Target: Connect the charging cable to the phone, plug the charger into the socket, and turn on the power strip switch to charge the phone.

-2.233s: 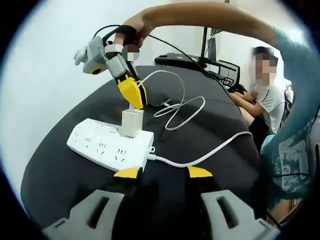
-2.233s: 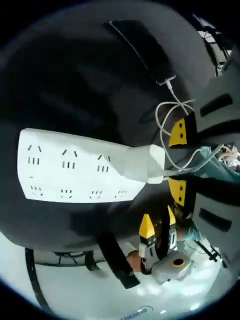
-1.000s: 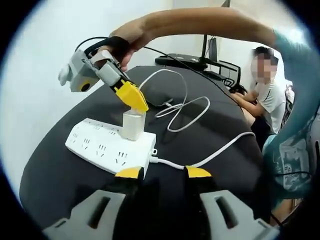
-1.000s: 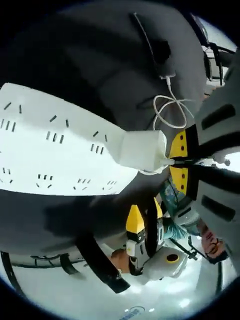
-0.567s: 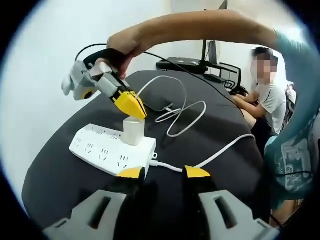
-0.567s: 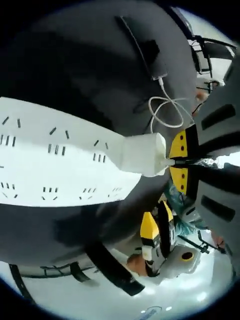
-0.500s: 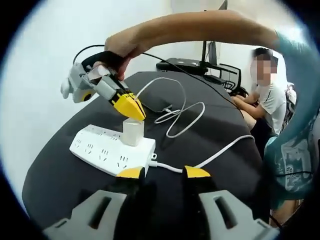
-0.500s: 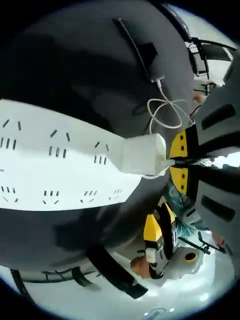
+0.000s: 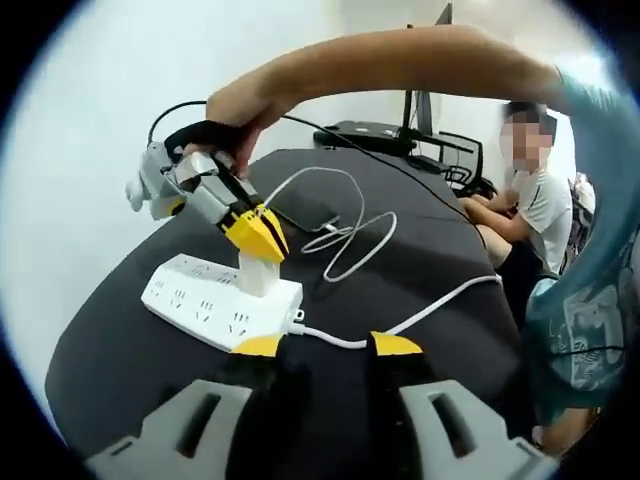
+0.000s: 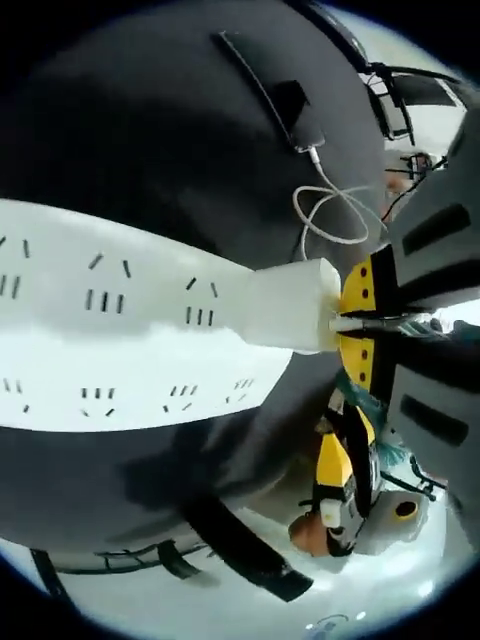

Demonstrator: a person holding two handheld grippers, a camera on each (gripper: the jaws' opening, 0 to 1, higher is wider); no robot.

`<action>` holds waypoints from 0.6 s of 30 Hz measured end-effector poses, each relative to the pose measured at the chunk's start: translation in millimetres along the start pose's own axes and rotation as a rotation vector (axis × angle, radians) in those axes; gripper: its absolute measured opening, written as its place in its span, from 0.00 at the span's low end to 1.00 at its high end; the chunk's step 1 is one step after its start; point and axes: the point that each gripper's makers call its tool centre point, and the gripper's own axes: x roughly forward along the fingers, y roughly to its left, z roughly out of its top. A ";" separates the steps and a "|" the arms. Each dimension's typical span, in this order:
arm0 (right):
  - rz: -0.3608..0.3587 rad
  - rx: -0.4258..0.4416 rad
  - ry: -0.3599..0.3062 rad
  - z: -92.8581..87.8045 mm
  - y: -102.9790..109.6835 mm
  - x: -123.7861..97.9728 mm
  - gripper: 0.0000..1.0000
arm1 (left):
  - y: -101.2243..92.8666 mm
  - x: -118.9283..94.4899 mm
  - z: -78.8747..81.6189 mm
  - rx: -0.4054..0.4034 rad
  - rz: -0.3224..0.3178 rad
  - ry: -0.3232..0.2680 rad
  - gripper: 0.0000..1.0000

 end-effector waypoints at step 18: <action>-0.149 0.075 -0.109 1.5 -24.9 -15.3 0.18 | 25.6 13.7 -6.2 -0.055 0.159 -0.108 0.28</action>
